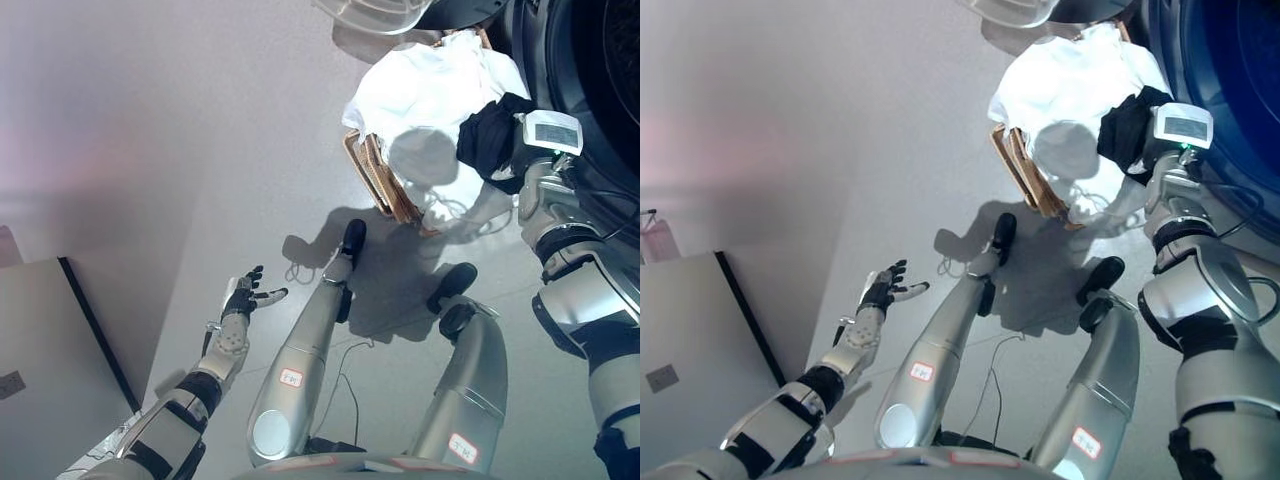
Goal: Put the clothes in the basket into the washing machine.
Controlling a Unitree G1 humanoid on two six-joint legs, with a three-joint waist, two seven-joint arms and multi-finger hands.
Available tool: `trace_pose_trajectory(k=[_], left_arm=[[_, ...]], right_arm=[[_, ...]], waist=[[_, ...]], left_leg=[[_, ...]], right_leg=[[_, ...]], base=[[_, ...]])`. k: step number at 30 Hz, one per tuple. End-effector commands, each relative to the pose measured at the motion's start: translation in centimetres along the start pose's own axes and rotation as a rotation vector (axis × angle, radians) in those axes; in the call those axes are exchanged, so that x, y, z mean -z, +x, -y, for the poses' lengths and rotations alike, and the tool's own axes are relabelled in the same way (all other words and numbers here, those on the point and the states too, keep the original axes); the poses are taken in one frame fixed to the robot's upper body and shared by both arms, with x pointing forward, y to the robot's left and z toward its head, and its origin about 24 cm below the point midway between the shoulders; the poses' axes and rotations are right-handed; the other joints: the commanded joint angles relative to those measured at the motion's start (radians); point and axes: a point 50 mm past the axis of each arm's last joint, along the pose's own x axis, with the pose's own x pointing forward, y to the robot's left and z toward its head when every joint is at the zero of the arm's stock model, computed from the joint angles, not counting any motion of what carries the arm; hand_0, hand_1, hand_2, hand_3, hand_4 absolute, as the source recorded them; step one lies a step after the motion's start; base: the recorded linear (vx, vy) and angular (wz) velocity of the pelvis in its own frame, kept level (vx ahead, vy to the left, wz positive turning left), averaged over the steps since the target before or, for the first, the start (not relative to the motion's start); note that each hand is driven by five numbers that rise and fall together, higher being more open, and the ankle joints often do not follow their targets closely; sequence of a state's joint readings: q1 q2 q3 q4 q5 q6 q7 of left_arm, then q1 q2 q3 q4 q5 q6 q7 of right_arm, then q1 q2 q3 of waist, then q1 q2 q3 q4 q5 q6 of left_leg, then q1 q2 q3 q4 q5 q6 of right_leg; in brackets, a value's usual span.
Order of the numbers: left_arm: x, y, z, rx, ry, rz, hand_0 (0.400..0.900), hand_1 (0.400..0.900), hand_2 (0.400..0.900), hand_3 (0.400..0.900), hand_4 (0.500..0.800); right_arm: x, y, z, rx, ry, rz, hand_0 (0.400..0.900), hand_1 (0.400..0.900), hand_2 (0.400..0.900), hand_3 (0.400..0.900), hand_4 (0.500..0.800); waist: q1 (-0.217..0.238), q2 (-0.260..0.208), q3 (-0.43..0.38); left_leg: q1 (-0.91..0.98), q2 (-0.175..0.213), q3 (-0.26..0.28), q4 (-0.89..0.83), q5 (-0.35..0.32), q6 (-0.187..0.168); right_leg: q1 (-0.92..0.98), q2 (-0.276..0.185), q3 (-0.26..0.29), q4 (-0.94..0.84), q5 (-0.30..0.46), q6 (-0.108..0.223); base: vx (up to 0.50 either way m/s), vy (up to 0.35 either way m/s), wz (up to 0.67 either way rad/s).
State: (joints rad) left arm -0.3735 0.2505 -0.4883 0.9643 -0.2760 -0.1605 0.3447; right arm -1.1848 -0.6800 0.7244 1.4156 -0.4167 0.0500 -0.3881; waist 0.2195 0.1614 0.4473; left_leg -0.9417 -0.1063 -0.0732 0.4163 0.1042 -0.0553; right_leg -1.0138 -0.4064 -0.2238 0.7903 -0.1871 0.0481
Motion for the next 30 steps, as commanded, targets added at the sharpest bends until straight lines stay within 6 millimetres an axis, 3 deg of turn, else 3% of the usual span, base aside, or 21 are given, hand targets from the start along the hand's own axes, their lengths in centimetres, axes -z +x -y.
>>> trace_pose_trajectory(k=[1, 2, 4, 5, 16, 19, 22, 28, 30], left_arm=[[2.0, -0.6, -0.7, -0.078, -0.026, -0.069, 0.9, 0.9, 0.9, 0.9, 0.8], [2.0, -0.6, -0.7, -0.077, -0.027, -0.067, 0.9, 0.9, 0.9, 0.9, 0.8], [2.1, -0.7, -0.6, -0.079, -0.037, -0.07, 0.9, 0.9, 0.9, 0.9, 0.8], [2.1, -0.7, -0.5, -0.081, -0.042, -0.07, 0.9, 0.9, 0.9, 0.9, 0.8], [2.0, -0.7, -0.6, -0.098, -0.033, -0.06, 0.9, 0.9, 0.9, 0.9, 0.8], [2.2, -0.7, -0.7, -0.106, -0.032, -0.067, 0.9, 0.9, 0.9, 0.9, 0.8], [2.6, -0.7, -1.1, -0.118, -0.027, -0.085, 0.9, 0.9, 0.9, 0.9, 0.8], [4.2, -1.2, -1.6, -0.127, -0.003, -0.143, 0.9, 0.9, 0.9, 0.9, 0.8], [4.9, -1.5, -2.0, -0.128, 0.008, -0.166, 0.9, 0.9, 0.9, 0.9, 0.8]], right_arm=[[2.2, 1.0, 3.9, 0.13, -0.112, -0.032, 0.9, 0.9, 0.9, 0.9, 0.8], [2.4, 1.1, 4.1, 0.132, -0.113, -0.039, 0.9, 0.9, 0.9, 0.9, 0.8], [2.7, 1.1, 4.3, 0.132, -0.118, -0.052, 0.431, 0.431, 0.431, 0.431, 0.519], [2.7, 1.1, 4.1, 0.131, -0.119, -0.054, 0.4, 0.4, 0.4, 0.4, 0.5], [3.0, 1.0, 4.3, 0.158, -0.089, -0.079, 0.4, 0.4, 0.4, 0.4, 0.5], [2.7, 1.0, 4.1, 0.167, -0.003, -0.087, 0.4, 0.4, 0.4, 0.4, 0.5], [2.1, 0.9, 3.5, 0.175, 0.245, -0.128, 0.4, 0.4, 0.4, 0.4, 0.5], [1.2, -0.1, 0.5, 0.166, 1.24, -0.363, 0.4, 0.4, 0.4, 0.4, 0.5], [0.8, -0.6, -0.7, 0.157, 1.441, -0.413, 0.4, 0.4, 0.4, 0.4, 0.5]], waist=[[0.006, 0.073, -0.035], [0.008, 0.075, -0.037], [0.012, 0.079, -0.04], [0.013, 0.081, -0.042], [0.01, 0.082, -0.042], [0.005, 0.075, -0.039], [-0.004, 0.067, -0.037], [-0.029, 0.067, -0.053], [-0.031, 0.072, -0.063]], left_leg=[[-0.063, -0.004, 0.041, 0.012, -0.013, -0.036], [-0.071, -0.007, 0.046, 0.019, -0.015, -0.035], [-0.083, -0.011, 0.053, 0.028, -0.016, -0.032], [-0.087, -0.013, 0.054, 0.029, -0.016, -0.031], [-0.08, -0.016, 0.06, 0.015, -0.008, -0.032], [-0.061, -0.005, 0.062, -0.006, 0.0, -0.033], [-0.021, 0.007, 0.061, -0.038, 0.011, -0.036], [0.113, 0.024, 0.059, -0.138, 0.029, -0.038], [0.169, 0.029, 0.058, -0.179, 0.036, -0.038]], right_leg=[[-0.01, 0.022, 0.078, 0.078, 0.026, 0.067], [-0.019, 0.022, 0.088, 0.081, 0.025, 0.066], [-0.04, 0.019, 0.099, 0.092, 0.025, 0.062], [-0.046, 0.017, 0.103, 0.095, 0.022, 0.061], [-0.049, 0.021, 0.121, 0.092, 0.021, 0.057], [-0.031, 0.03, 0.121, 0.073, 0.026, 0.057], [0.019, 0.048, 0.111, 0.03, 0.034, 0.059], [0.174, 0.084, 0.076, -0.11, 0.049, 0.069], [0.229, 0.097, 0.069, -0.159, 0.057, 0.071]], base=[[0.01, 0.067, -0.09], [0.01, 0.065, -0.1], [0.01, 0.044, -0.05], [0.01, 0.034, -0.02], [0.0, 0.009, -0.03], [0.0, -0.004, -0.14], [0.03, -0.028, -0.19], [0.06, -0.026, -0.18], [0.07, 0.001, -0.17]])
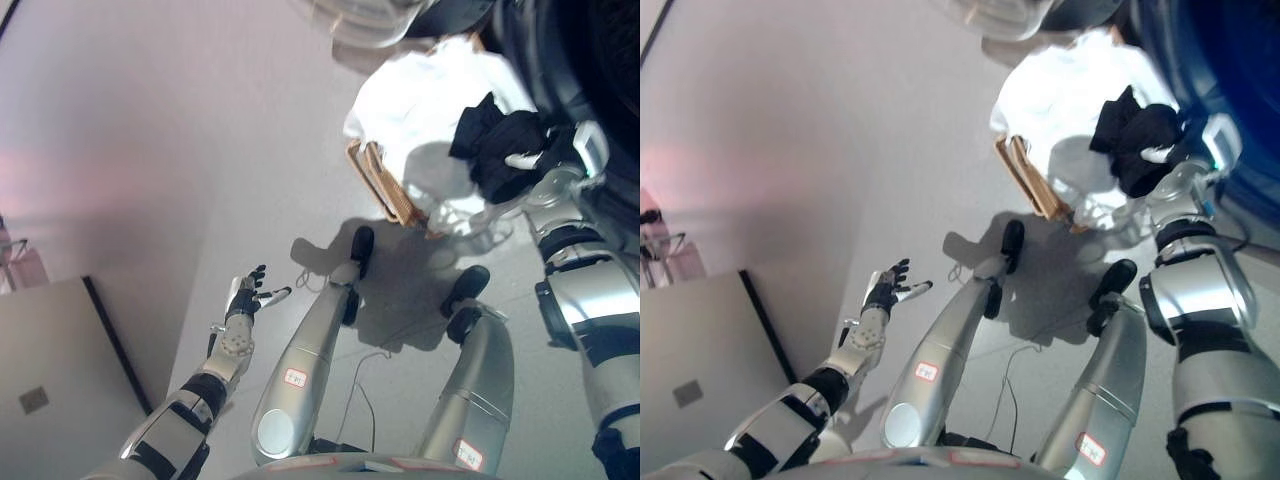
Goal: Put the clothes in the basket into the washing machine.
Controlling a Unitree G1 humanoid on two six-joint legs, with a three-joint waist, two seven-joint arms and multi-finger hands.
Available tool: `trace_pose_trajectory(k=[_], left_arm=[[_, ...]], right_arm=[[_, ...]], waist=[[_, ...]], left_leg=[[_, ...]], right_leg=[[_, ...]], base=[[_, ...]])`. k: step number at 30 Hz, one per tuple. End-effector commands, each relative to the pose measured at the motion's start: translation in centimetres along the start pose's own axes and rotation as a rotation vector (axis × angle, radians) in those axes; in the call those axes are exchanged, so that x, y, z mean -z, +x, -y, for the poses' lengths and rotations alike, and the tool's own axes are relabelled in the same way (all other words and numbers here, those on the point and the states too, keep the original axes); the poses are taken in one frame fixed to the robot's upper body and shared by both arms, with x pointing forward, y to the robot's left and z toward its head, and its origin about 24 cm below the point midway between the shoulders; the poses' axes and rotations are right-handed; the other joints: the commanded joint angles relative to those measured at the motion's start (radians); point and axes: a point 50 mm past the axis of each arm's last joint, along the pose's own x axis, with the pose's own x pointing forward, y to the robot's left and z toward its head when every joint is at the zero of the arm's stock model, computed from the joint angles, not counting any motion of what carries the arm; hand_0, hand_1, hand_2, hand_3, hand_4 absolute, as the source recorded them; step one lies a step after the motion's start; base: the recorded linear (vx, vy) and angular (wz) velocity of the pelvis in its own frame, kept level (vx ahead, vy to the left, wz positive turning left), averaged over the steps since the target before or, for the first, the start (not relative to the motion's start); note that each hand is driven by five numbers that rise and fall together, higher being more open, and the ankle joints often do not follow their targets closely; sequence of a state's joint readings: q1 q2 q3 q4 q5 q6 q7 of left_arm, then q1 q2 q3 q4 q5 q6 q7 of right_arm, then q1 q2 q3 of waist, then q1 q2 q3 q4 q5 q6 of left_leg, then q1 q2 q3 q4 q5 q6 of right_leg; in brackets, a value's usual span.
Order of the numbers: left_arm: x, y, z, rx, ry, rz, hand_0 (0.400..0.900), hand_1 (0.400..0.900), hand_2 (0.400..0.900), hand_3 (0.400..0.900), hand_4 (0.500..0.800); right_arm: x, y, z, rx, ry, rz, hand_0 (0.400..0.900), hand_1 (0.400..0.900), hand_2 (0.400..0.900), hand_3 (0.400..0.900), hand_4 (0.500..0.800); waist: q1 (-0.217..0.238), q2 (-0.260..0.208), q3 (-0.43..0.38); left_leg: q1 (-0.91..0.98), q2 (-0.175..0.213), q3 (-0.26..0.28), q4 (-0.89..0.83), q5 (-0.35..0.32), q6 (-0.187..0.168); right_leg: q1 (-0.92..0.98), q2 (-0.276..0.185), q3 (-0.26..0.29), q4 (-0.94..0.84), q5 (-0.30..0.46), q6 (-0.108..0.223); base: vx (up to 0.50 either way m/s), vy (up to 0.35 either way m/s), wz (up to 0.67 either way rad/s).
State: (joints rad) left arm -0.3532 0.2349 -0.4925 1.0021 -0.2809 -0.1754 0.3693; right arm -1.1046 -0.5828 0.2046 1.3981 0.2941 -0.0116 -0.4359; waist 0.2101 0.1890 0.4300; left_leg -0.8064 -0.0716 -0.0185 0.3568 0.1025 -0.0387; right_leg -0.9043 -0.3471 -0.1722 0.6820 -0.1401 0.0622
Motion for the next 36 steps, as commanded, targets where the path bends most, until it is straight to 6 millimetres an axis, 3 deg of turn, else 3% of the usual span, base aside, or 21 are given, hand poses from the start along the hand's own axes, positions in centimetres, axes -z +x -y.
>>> trace_pose_trajectory(k=[1, 3, 4, 6, 8, 10, 14, 18, 19, 20, 22, 23, 29, 30, 31, 36], left_arm=[[3.9, -0.9, -2.4, -0.102, 0.011, -0.133, 0.9, 0.9, 0.9, 0.9, 0.8], [4.6, -1.3, -2.4, -0.084, 0.029, -0.148, 0.9, 0.9, 0.9, 0.9, 0.8], [4.7, -1.3, -2.3, -0.083, 0.029, -0.149, 0.9, 0.9, 0.9, 0.9, 0.8], [5.9, -2.0, -2.0, -0.051, 0.043, -0.181, 0.9, 0.9, 0.9, 0.9, 0.8], [6.3, -2.3, -1.9, -0.04, 0.048, -0.191, 0.9, 0.9, 0.9, 0.9, 0.8], [7.4, -3.1, -1.2, -0.007, 0.053, -0.222, 0.9, 0.9, 0.9, 0.9, 0.8], [8.4, -3.9, -0.5, 0.033, 0.067, -0.255, 0.9, 0.9, 0.9, 0.9, 0.8], [9.6, -4.8, 0.0, 0.071, 0.085, -0.285, 0.9, 0.9, 0.9, 0.9, 0.8], [9.6, -4.8, 0.1, 0.074, 0.086, -0.284, 0.9, 0.9, 0.9, 0.9, 0.8], [10.0, -5.2, 0.2, 0.084, 0.09, -0.297, 0.9, 0.9, 0.9, 0.9, 0.8], [10.0, -5.3, 0.4, 0.096, 0.091, -0.296, 0.9, 0.9, 0.9, 0.9, 0.8], [10.2, -5.5, 0.4, 0.105, 0.089, -0.298, 0.9, 0.9, 0.9, 0.9, 0.8], [10.4, -5.8, 0.5, 0.12, 0.078, -0.295, 0.9, 0.9, 0.9, 0.9, 0.8], [10.5, -5.9, 0.6, 0.125, 0.081, -0.301, 0.9, 0.9, 0.9, 0.9, 0.8], [10.5, -5.9, 0.7, 0.125, 0.079, -0.301, 0.9, 0.9, 0.9, 0.9, 0.8], [10.5, -5.7, 0.7, 0.121, 0.055, -0.316, 0.9, 0.9, 0.9, 0.9, 0.8]], right_arm=[[-2.1, 0.1, 0.8, 0.03, 0.407, 0.064, 0.4, 0.4, 0.4, 0.4, 0.5], [-0.4, 0.0, 0.6, 0.032, 0.594, -0.027, 0.4, 0.4, 0.4, 0.4, 0.5], [-0.3, 0.0, 0.6, 0.032, 0.593, -0.027, 0.4, 0.4, 0.4, 0.4, 0.5], [0.9, -0.3, 0.2, 0.056, 0.837, -0.099, 0.4, 0.4, 0.4, 0.4, 0.5], [1.4, -0.3, 0.3, 0.073, 0.896, -0.113, 0.4, 0.4, 0.4, 0.4, 0.5], [2.1, -0.5, 0.5, 0.14, 1.108, -0.146, 0.4, 0.4, 0.4, 0.4, 0.5], [1.9, 0.0, 2.6, 0.238, 1.29, -0.127, 0.4, 0.4, 0.4, 0.4, 0.5], [-1.1, 1.0, 7.6, 0.346, 1.384, 0.039, 0.4, 0.4, 0.4, 0.4, 0.5], [-1.1, 1.0, 7.7, 0.35, 1.382, 0.04, 0.4, 0.4, 0.4, 0.4, 0.5], [-2.3, 1.2, 9.5, 0.394, 1.39, 0.101, 0.4, 0.4, 0.4, 0.4, 0.5], [-3.1, 1.2, 10.4, 0.409, 1.388, 0.134, 0.4, 0.4, 0.4, 0.4, 0.5], [-4.9, 1.2, 12.5, 0.428, 1.363, 0.208, 0.4, 0.4, 0.4, 0.4, 0.5], [-9.1, 0.9, 15.9, 0.401, 1.237, 0.359, 0.4, 0.4, 0.4, 0.4, 0.5], [-9.3, 1.0, 15.8, 0.386, 1.217, 0.356, 0.7, 0.7, 0.7, 0.7, 0.68], [-9.4, 1.0, 15.9, 0.384, 1.217, 0.358, 0.9, 0.9, 0.9, 0.9, 0.8], [-7.9, 1.6, 14.5, 0.346, 1.198, 0.268, 0.9, 0.9, 0.9, 0.9, 0.8]], waist=[[-0.024, 0.049, -0.05], [-0.019, 0.068, -0.059], [-0.022, 0.063, -0.065], [-0.016, 0.095, -0.085], [-0.015, 0.108, -0.093], [-0.009, 0.141, -0.121], [0.01, 0.188, -0.15], [0.039, 0.235, -0.206], [0.038, 0.238, -0.207], [0.045, 0.247, -0.226], [0.048, 0.255, -0.232], [0.056, 0.261, -0.247], [0.07, 0.283, -0.269], [0.068, 0.284, -0.27], [0.067, 0.286, -0.269], [0.052, 0.279, -0.269]], left_leg=[[0.06, -0.005, 0.003, -0.137, 0.041, -0.055], [0.106, 0.003, 0.002, -0.179, 0.076, -0.051], [0.12, -0.001, -0.004, -0.182, 0.053, -0.056], [0.182, 0.005, -0.001, -0.233, 0.09, -0.056], [0.21, 0.006, -0.005, -0.253, 0.094, -0.057], [0.259, 0.003, -0.006, -0.281, 0.096, -0.06], [0.308, -0.009, -0.02, -0.303, 0.095, -0.057], [0.366, -0.027, -0.039, -0.338, 0.097, -0.057], [0.369, -0.027, -0.042, -0.341, 0.098, -0.057], [0.385, -0.031, -0.045, -0.347, 0.097, -0.056], [0.394, -0.034, -0.048, -0.349, 0.096, -0.056], [0.405, -0.04, -0.053, -0.351, 0.094, -0.055], [0.429, -0.04, -0.07, -0.378, 0.105, -0.061], [0.433, -0.038, -0.07, -0.384, 0.107, -0.061], [0.434, -0.038, -0.07, -0.385, 0.107, -0.061], [0.446, -0.034, -0.066, -0.398, 0.107, -0.057]], right_leg=[[0.149, 0.042, 0.012, -0.075, 0.013, 0.058], [0.199, 0.048, -0.003, -0.129, 0.049, 0.052], [0.214, 0.047, 0.004, -0.132, 0.025, 0.059], [0.288, 0.05, -0.015, -0.213, 0.069, 0.058], [0.319, 0.054, -0.02, -0.242, 0.077, 0.061], [0.379, 0.053, -0.022, -0.295, 0.082, 0.069], [0.437, 0.044, -0.033, -0.324, 0.082, 0.077], [0.494, 0.025, -0.046, -0.341, 0.073, 0.087], [0.499, 0.025, -0.05, -0.344, 0.073, 0.087], [0.516, 0.018, -0.054, -0.343, 0.068, 0.091], [0.526, 0.015, -0.055, -0.342, 0.066, 0.093], [0.535, 0.012, -0.055, -0.341, 0.061, 0.094], [0.547, 0.005, -0.064, -0.34, 0.055, 0.097], [0.549, 0.008, -0.062, -0.341, 0.054, 0.095], [0.549, 0.009, -0.062, -0.341, 0.054, 0.095], [0.549, 0.019, -0.049, -0.349, 0.057, 0.09]], base=[[0.08, 0.009, -0.13], [0.01, 0.03, -0.08], [-0.03, 0.044, -0.08], [0.05, 0.055, -0.07], [0.06, 0.039, -0.05], [0.09, 0.063, -0.08], [0.06, 0.05, 0.09], [0.05, 0.037, 0.18], [0.07, 0.023, 0.15], [0.06, 0.028, 0.1], [0.05, 0.022, 0.08], [0.03, 0.004, 0.07], [0.02, -0.004, 0.09], [0.03, -0.013, 0.0], [0.03, -0.003, -0.05], [0.04, 0.006, -0.08]])
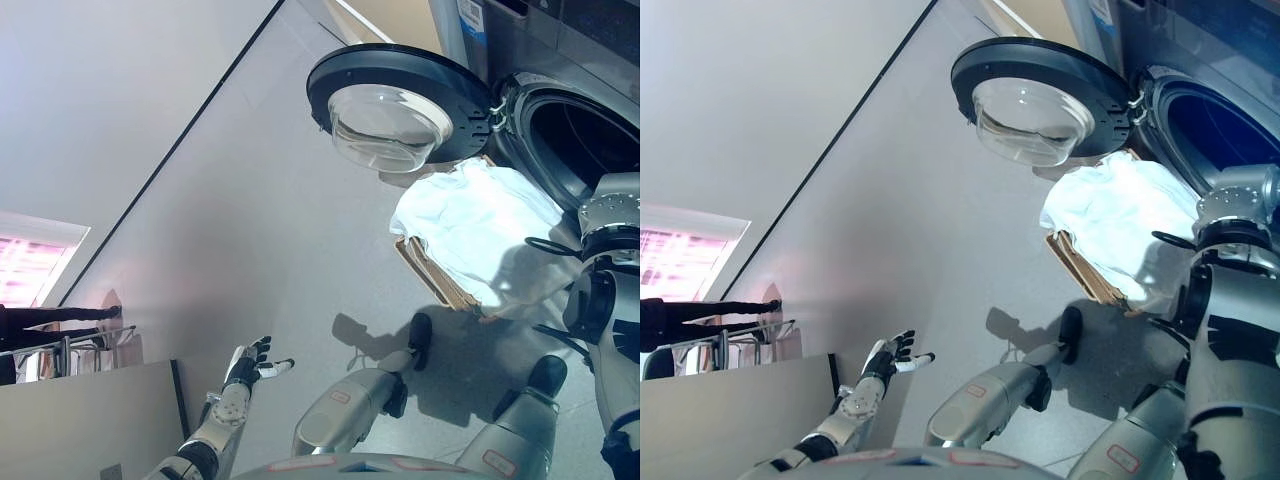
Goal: Put the clothes in the basket into the washing machine.
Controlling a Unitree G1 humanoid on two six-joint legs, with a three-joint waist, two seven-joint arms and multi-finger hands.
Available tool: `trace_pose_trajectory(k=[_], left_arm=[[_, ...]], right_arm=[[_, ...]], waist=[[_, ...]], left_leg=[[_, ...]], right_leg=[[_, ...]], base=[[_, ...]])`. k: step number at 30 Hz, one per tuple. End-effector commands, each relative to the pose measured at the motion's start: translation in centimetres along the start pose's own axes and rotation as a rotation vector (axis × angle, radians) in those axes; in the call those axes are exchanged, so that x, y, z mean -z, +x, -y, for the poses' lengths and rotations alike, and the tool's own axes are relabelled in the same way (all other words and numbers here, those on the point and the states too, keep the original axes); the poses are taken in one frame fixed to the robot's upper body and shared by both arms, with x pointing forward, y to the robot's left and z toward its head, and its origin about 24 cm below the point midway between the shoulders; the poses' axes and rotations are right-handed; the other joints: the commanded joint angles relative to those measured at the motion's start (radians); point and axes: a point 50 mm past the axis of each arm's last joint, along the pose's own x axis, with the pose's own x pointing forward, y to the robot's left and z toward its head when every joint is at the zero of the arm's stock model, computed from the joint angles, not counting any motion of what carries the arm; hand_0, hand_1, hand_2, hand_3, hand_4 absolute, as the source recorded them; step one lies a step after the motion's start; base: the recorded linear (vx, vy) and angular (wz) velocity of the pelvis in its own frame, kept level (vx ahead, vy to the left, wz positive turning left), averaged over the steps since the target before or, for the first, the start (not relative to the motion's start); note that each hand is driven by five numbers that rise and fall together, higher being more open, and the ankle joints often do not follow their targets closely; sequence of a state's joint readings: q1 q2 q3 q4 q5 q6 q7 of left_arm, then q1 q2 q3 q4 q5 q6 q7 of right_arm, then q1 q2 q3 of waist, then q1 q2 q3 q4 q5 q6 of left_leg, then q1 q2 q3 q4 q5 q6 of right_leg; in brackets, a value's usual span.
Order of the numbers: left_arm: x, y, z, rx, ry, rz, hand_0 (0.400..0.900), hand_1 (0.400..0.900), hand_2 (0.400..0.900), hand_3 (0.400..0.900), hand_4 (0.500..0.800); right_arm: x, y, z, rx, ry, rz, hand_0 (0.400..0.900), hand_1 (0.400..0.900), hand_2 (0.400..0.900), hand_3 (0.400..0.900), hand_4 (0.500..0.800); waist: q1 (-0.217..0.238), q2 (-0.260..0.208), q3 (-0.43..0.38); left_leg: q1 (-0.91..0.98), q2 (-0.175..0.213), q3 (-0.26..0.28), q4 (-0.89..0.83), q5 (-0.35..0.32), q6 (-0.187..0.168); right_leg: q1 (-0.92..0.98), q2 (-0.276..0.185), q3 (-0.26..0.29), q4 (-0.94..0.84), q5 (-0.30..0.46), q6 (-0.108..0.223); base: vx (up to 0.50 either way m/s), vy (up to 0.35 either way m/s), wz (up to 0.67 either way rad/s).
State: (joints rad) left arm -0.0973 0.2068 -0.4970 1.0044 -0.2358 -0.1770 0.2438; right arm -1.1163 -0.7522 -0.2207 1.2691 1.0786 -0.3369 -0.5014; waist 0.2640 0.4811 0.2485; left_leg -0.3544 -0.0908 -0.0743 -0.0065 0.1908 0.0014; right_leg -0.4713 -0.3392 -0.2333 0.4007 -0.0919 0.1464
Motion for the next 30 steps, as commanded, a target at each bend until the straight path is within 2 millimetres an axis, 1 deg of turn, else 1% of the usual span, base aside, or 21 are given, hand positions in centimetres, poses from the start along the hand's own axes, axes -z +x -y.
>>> trace_pose_trajectory(k=[1, 6, 9, 13, 15, 17, 20, 24, 26, 30], left_arm=[[1.8, -0.2, -1.2, -0.054, 0.012, -0.086, 0.9, 0.9, 0.9, 0.9, 0.8], [2.4, -0.4, -0.8, -0.033, -0.008, -0.108, 0.9, 0.9, 0.9, 0.9, 0.8], [2.8, -0.5, -0.8, -0.028, -0.016, -0.124, 0.9, 0.9, 0.9, 0.9, 0.8], [2.7, -0.5, -1.0, -0.03, -0.053, -0.132, 0.9, 0.9, 0.9, 0.9, 0.8], [2.4, -0.3, -1.1, -0.035, -0.083, -0.12, 0.9, 0.9, 0.9, 0.9, 0.8], [1.8, -0.1, -1.6, -0.048, -0.104, -0.103, 0.9, 0.9, 0.9, 0.9, 0.8], [1.2, 0.2, -2.2, -0.064, -0.118, -0.083, 0.9, 0.9, 0.9, 0.9, 0.8], [0.5, 0.4, -2.4, -0.069, -0.116, -0.06, 0.9, 0.9, 0.9, 0.9, 0.8], [0.1, 0.5, -2.4, -0.064, -0.109, -0.046, 0.9, 0.9, 0.9, 0.9, 0.8], [-0.1, 0.5, -2.8, -0.072, -0.103, -0.035, 0.9, 0.9, 0.9, 0.9, 0.8]], right_arm=[[-5.0, 0.0, -3.4, -0.17, -0.029, 0.176, 0.9, 0.9, 0.9, 0.9, 0.8], [-3.8, 0.1, -3.0, -0.164, -0.057, 0.125, 0.9, 0.9, 0.9, 0.9, 0.8], [-2.7, 0.1, -2.7, -0.17, -0.123, 0.077, 0.9, 0.9, 0.9, 0.9, 0.8], [-0.5, 0.0, -2.0, -0.179, -0.216, 0.004, 0.9, 0.9, 0.9, 0.9, 0.8], [0.7, -0.3, -1.8, -0.194, -0.258, -0.033, 0.9, 0.9, 0.9, 0.9, 0.8], [1.8, -0.5, -1.4, -0.196, -0.307, -0.064, 0.9, 0.9, 0.9, 0.9, 0.8], [3.4, -1.2, -1.6, -0.238, -0.346, -0.104, 0.9, 0.9, 0.9, 0.9, 0.8], [4.7, -1.6, -1.2, -0.247, -0.378, -0.143, 0.9, 0.9, 0.9, 0.9, 0.8], [5.4, -1.7, -0.7, -0.247, -0.42, -0.164, 0.9, 0.9, 0.9, 0.9, 0.8], [7.1, -2.1, 0.5, -0.255, -0.5, -0.216, 0.9, 0.9, 0.9, 0.9, 0.8]], waist=[[-0.004, -0.013, -0.089], [-0.01, -0.011, -0.088], [-0.012, -0.013, -0.08], [-0.015, -0.02, -0.06], [-0.017, -0.027, -0.038], [-0.018, -0.041, -0.007], [-0.021, -0.071, 0.052], [-0.022, -0.109, 0.12], [-0.02, -0.127, 0.146], [-0.012, -0.155, 0.164]], left_leg=[[-0.005, -0.015, -0.008, -0.036, 0.018, -0.097], [0.0, -0.014, -0.003, -0.032, 0.011, -0.093], [0.0, -0.009, 0.002, -0.032, 0.011, -0.093], [-0.005, -0.004, 0.009, -0.023, 0.009, -0.091], [-0.021, 0.001, 0.012, -0.011, 0.009, -0.089], [-0.043, 0.007, 0.012, 0.005, 0.01, -0.087], [-0.09, 0.018, 0.016, 0.037, 0.013, -0.086], [-0.154, 0.03, 0.017, 0.07, 0.022, -0.089], [-0.183, 0.034, 0.018, 0.087, 0.024, -0.092], [-0.214, 0.032, 0.011, 0.109, 0.023, -0.092]], right_leg=[[0.119, 0.011, 0.012, -0.073, 0.008, 0.005], [0.123, 0.013, 0.014, -0.076, 0.01, 0.004], [0.121, 0.016, 0.018, -0.074, 0.011, 0.001], [0.115, 0.024, 0.026, -0.07, 0.014, -0.004], [0.103, 0.029, 0.029, -0.068, 0.019, -0.005], [0.085, 0.039, 0.029, -0.061, 0.022, -0.009], [0.043, 0.053, 0.032, -0.038, 0.025, -0.018], [-0.018, 0.06, 0.03, 0.004, 0.019, -0.03], [-0.045, 0.062, 0.024, 0.028, 0.013, -0.036], [-0.071, 0.061, 0.02, 0.053, 0.004, -0.042]], base=[[0.03, 0.019, -0.05], [0.01, 0.014, -0.02], [-0.01, 0.017, -0.05], [-0.03, 0.0, -0.05], [-0.07, -0.036, -0.02], [-0.1, -0.064, -0.02], [-0.13, -0.084, 0.01], [-0.11, -0.05, 0.06], [-0.08, -0.042, 0.12], [-0.03, -0.009, 0.06]])
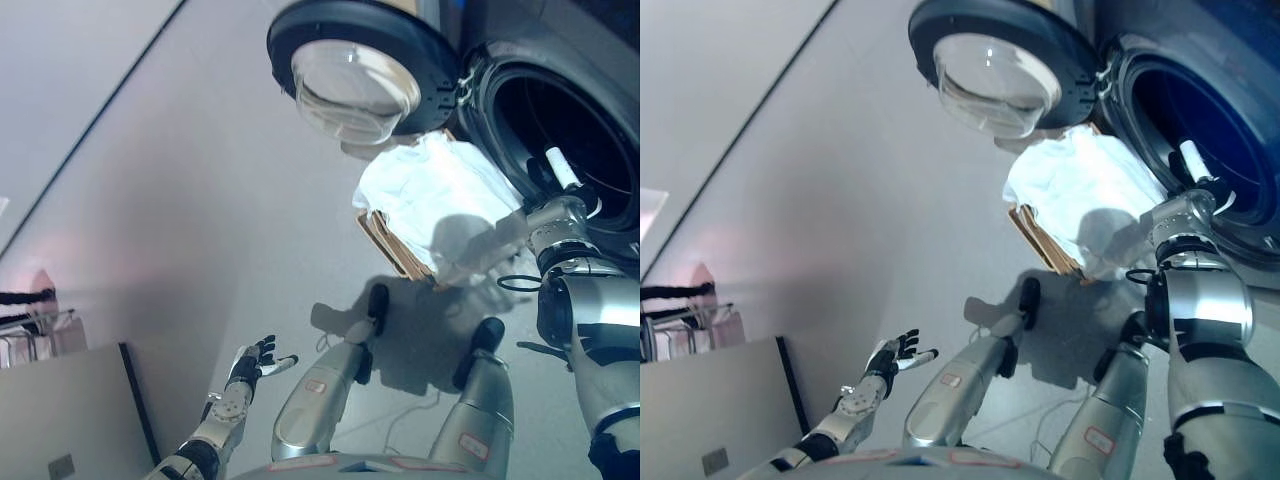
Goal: Put the clothes in the basket into the washing machine.
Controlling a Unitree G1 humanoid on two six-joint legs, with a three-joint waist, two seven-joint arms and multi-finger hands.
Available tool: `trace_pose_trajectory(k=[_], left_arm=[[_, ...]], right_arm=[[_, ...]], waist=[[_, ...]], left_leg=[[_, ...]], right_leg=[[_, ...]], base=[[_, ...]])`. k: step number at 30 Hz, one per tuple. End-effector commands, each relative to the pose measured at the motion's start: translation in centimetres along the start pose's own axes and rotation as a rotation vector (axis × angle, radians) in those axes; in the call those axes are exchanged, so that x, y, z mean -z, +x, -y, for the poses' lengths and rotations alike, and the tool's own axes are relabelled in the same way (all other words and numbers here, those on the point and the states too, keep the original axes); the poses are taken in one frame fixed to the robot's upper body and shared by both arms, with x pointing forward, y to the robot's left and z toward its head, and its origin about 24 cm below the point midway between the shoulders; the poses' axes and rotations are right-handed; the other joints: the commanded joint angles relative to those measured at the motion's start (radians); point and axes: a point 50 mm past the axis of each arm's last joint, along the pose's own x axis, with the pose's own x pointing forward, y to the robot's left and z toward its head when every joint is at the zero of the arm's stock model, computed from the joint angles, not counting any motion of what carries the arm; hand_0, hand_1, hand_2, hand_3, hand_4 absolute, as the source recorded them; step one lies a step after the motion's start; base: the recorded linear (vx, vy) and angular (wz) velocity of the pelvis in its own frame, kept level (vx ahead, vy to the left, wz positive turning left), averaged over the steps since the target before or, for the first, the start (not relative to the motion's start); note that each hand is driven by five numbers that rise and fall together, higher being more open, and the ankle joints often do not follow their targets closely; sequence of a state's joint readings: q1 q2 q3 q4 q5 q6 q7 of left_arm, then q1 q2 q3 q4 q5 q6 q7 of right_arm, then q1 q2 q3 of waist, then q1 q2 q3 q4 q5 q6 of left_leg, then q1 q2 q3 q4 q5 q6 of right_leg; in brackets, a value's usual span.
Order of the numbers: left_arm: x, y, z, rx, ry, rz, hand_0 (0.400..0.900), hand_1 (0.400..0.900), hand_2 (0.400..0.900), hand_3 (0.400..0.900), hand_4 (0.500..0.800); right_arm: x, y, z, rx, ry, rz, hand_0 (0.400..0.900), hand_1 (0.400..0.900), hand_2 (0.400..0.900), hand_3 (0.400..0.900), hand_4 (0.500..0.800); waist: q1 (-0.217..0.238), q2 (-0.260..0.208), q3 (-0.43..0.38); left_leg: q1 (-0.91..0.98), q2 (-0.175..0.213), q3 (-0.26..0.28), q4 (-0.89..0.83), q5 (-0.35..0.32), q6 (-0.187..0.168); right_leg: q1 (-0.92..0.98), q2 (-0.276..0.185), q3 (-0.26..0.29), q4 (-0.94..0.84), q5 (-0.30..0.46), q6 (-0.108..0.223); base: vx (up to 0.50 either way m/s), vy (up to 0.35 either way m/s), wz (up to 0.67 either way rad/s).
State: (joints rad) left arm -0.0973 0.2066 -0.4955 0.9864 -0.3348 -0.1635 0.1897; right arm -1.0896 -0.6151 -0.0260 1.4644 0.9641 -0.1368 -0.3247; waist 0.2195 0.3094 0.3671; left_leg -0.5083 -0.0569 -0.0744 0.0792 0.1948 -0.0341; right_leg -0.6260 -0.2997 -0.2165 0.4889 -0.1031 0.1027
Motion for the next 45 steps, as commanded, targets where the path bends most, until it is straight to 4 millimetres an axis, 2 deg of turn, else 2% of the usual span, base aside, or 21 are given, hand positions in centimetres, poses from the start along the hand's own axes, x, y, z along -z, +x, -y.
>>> trace_pose_trajectory(k=[1, 4, 9, 10, 12, 15, 16, 18, 19, 22, 23, 24, 25, 26, 27, 28, 31, 34, 38, 45], left_arm=[[-0.2, 0.3, -3.2, -0.117, -0.006, -0.01, 0.9, 0.9, 0.9, 0.9, 0.8], [-0.4, 0.3, -3.6, -0.125, -0.007, 0.0, 0.9, 0.9, 0.9, 0.9, 0.8], [-1.3, 0.3, -4.6, -0.145, -0.003, 0.044, 0.9, 0.9, 0.9, 0.9, 0.8], [-1.4, 0.4, -4.7, -0.151, -0.016, 0.047, 0.9, 0.9, 0.9, 0.9, 0.8], [-1.3, 0.3, -5.2, -0.171, -0.014, 0.043, 0.9, 0.9, 0.9, 0.9, 0.8], [-0.8, 0.3, -5.5, -0.188, -0.026, 0.015, 0.9, 0.9, 0.9, 0.9, 0.8], [-0.4, 0.3, -5.5, -0.189, -0.027, -0.002, 0.9, 0.9, 0.9, 0.9, 0.8], [0.6, 0.0, -5.9, -0.204, -0.031, -0.048, 0.9, 0.9, 0.9, 0.9, 0.8], [1.0, 0.0, -6.0, -0.21, -0.034, -0.069, 0.9, 0.9, 0.9, 0.9, 0.8], [2.6, -0.5, -6.5, -0.225, -0.038, -0.136, 0.9, 0.9, 0.9, 0.9, 0.8], [2.6, -0.5, -6.5, -0.224, -0.038, -0.136, 0.9, 0.9, 0.9, 0.9, 0.8], [3.9, -0.9, -6.6, -0.233, -0.045, -0.192, 0.9, 0.9, 0.9, 0.9, 0.8], [4.6, -1.2, -6.7, -0.237, -0.04, -0.223, 0.9, 0.9, 0.9, 0.9, 0.8], [4.6, -1.2, -6.7, -0.237, -0.04, -0.222, 0.9, 0.9, 0.9, 0.9, 0.8], [5.8, -1.7, -6.8, -0.247, -0.049, -0.28, 0.9, 0.9, 0.9, 0.9, 0.8], [6.6, -2.0, -6.8, -0.245, -0.042, -0.311, 0.9, 0.9, 0.9, 0.9, 0.8], [8.3, -2.9, -6.5, -0.231, -0.023, -0.391, 0.9, 0.9, 0.9, 0.9, 0.8], [9.9, -3.8, -5.9, -0.191, 0.0, -0.464, 0.9, 0.9, 0.9, 0.9, 0.8], [10.9, -4.4, -5.4, -0.154, 0.027, -0.514, 0.9, 0.9, 0.9, 0.9, 0.8], [11.4, -4.6, -4.8, -0.107, 0.073, -0.533, 0.9, 0.9, 0.9, 0.9, 0.8]], right_arm=[[-2.3, -0.2, -1.7, -0.097, -0.084, 0.097, 0.9, 0.9, 0.9, 0.9, 0.8], [-0.1, -0.2, -1.0, -0.115, -0.234, 0.054, 0.9, 0.9, 0.9, 0.9, 0.8], [3.3, 0.1, 2.0, -0.103, -0.619, 0.006, 0.9, 0.9, 0.9, 0.9, 0.8], [5.0, -0.1, 3.2, -0.101, -0.696, -0.026, 0.9, 0.9, 0.9, 0.9, 0.8], [6.3, -0.3, 3.8, -0.133, -0.857, -0.025, 0.9, 0.9, 0.9, 0.9, 0.8], [10.5, -1.3, 6.5, -0.17, -0.981, -0.123, 0.9, 0.9, 0.9, 0.9, 0.8], [12.4, -1.9, 8.3, -0.179, -1.03, -0.183, 0.9, 0.9, 0.9, 0.9, 0.8], [14.5, -2.9, 10.6, -0.178, -1.086, -0.247, 0.9, 0.9, 0.9, 0.9, 0.8], [16.0, -3.7, 12.4, -0.181, -1.143, -0.304, 0.9, 0.9, 0.9, 0.9, 0.8], [18.9, -5.9, 16.6, -0.187, -1.224, -0.439, 0.9, 0.9, 0.9, 0.9, 0.8], [18.9, -5.9, 16.6, -0.187, -1.225, -0.439, 0.9, 0.9, 0.9, 0.9, 0.8], [20.7, -7.7, 19.2, -0.197, -1.276, -0.527, 0.9, 0.9, 0.9, 0.9, 0.8], [21.6, -8.9, 20.6, -0.208, -1.315, -0.568, 0.9, 0.9, 0.9, 0.9, 0.8], [21.6, -8.9, 20.6, -0.208, -1.315, -0.568, 0.9, 0.9, 0.9, 0.9, 0.8], [22.8, -10.8, 23.2, -0.192, -1.328, -0.659, 0.9, 0.9, 0.9, 0.9, 0.8], [23.1, -11.7, 24.5, -0.194, -1.366, -0.69, 0.9, 0.9, 0.9, 0.9, 0.8], [24.0, -14.3, 27.8, -0.187, -1.415, -0.804, 0.9, 0.9, 0.9, 0.9, 0.8], [24.2, -16.3, 30.3, -0.14, -1.388, -0.897, 0.9, 0.9, 0.9, 0.9, 0.8], [24.1, -17.6, 32.0, -0.084, -1.337, -0.963, 0.9, 0.9, 0.9, 0.9, 0.8], [24.4, -18.0, 32.1, -0.076, -1.284, -0.978, 0.9, 0.9, 0.9, 0.9, 0.8]], waist=[[0.034, 0.011, 0.046], [0.038, -0.011, 0.047], [0.028, -0.05, 0.048], [0.019, -0.064, 0.048], [0.011, -0.084, 0.04], [-0.014, -0.123, 0.025], [-0.024, -0.136, 0.018], [-0.04, -0.158, -0.003], [-0.049, -0.171, -0.014], [-0.07, -0.2, -0.048], [-0.069, -0.199, -0.051], [-0.085, -0.222, -0.077], [-0.099, -0.236, -0.092], [-0.099, -0.235, -0.095], [-0.115, -0.257, -0.126], [-0.125, -0.266, -0.14], [-0.148, -0.285, -0.185], [-0.168, -0.3, -0.231], [-0.186, -0.314, -0.284], [-0.203, -0.323, -0.322]], left_leg=[[-0.062, -0.002, 0.011, 0.025, 0.019, -0.056], [-0.057, -0.001, 0.014, 0.027, 0.014, -0.05], [-0.032, 0.005, 0.016, 0.024, 0.01, -0.044], [-0.018, 0.01, 0.019, 0.02, 0.009, -0.042], [0.004, 0.019, 0.019, 0.01, 0.01, -0.041], [0.049, 0.033, 0.022, -0.005, 0.007, -0.041], [0.068, 0.038, 0.025, -0.01, 0.005, -0.041], [0.107, 0.047, 0.029, -0.022, -0.001, -0.042], [0.128, 0.053, 0.031, -0.027, -0.006, -0.042], [0.188, 0.071, 0.036, -0.045, -0.01, -0.045], [0.185, 0.073, 0.035, -0.046, -0.009, -0.046], [0.225, 0.084, 0.04, -0.062, -0.011, -0.049], [0.25, 0.092, 0.044, -0.075, -0.011, -0.053], [0.246, 0.094, 0.043, -0.076, -0.009, -0.053], [0.28, 0.103, 0.046, -0.089, -0.011, -0.056], [0.299, 0.107, 0.046, -0.095, -0.013, -0.058], [0.351, 0.12, 0.058, -0.106, -0.02, -0.062], [0.402, 0.134, 0.072, -0.122, -0.025, -0.069], [0.465, 0.149, 0.094, -0.148, -0.029, -0.073], [0.525, 0.161, 0.114, -0.162, -0.04, -0.067]], right_leg=[[0.082, 0.021, 0.003, -0.034, 0.016, 0.001], [0.091, 0.024, -0.002, -0.04, 0.02, 0.0], [0.127, 0.035, -0.01, -0.063, 0.036, -0.002], [0.143, 0.04, -0.01, -0.078, 0.043, -0.001], [0.17, 0.05, -0.012, -0.103, 0.054, -0.001], [0.222, 0.069, -0.011, -0.141, 0.065, -0.001], [0.243, 0.075, -0.01, -0.155, 0.068, -0.002], [0.281, 0.087, -0.01, -0.182, 0.073, -0.002], [0.305, 0.094, -0.009, -0.197, 0.076, -0.001], [0.363, 0.111, -0.01, -0.234, 0.079, 0.0], [0.362, 0.114, -0.011, -0.239, 0.084, 0.0], [0.401, 0.123, -0.014, -0.261, 0.079, 0.002], [0.421, 0.132, -0.013, -0.273, 0.079, 0.002], [0.42, 0.133, -0.014, -0.277, 0.083, 0.002], [0.456, 0.146, -0.017, -0.298, 0.083, 0.003], [0.477, 0.152, -0.019, -0.308, 0.083, 0.004], [0.531, 0.166, -0.023, -0.332, 0.083, 0.005], [0.583, 0.176, -0.017, -0.365, 0.087, 0.01], [0.632, 0.187, -0.008, -0.39, 0.093, 0.013], [0.668, 0.194, 0.01, -0.374, 0.079, 0.012]], base=[[-0.01, 0.022, -0.04], [-0.01, 0.019, -0.06], [0.0, -0.008, -0.1], [0.02, -0.021, -0.18], [0.03, -0.033, -0.18], [0.07, -0.043, -0.21], [0.09, -0.048, -0.23], [0.11, -0.05, -0.23], [0.11, -0.059, -0.2], [0.11, -0.072, -0.16], [0.11, -0.091, -0.21], [0.11, -0.11, -0.21], [0.11, -0.11, -0.2], [0.11, -0.121, -0.17], [0.1, -0.114, -0.11], [0.13, -0.138, -0.16], [0.08, -0.08, -0.15], [0.07, -0.063, -0.17], [0.06, -0.049, -0.2], [0.03, -0.031, -0.13]])
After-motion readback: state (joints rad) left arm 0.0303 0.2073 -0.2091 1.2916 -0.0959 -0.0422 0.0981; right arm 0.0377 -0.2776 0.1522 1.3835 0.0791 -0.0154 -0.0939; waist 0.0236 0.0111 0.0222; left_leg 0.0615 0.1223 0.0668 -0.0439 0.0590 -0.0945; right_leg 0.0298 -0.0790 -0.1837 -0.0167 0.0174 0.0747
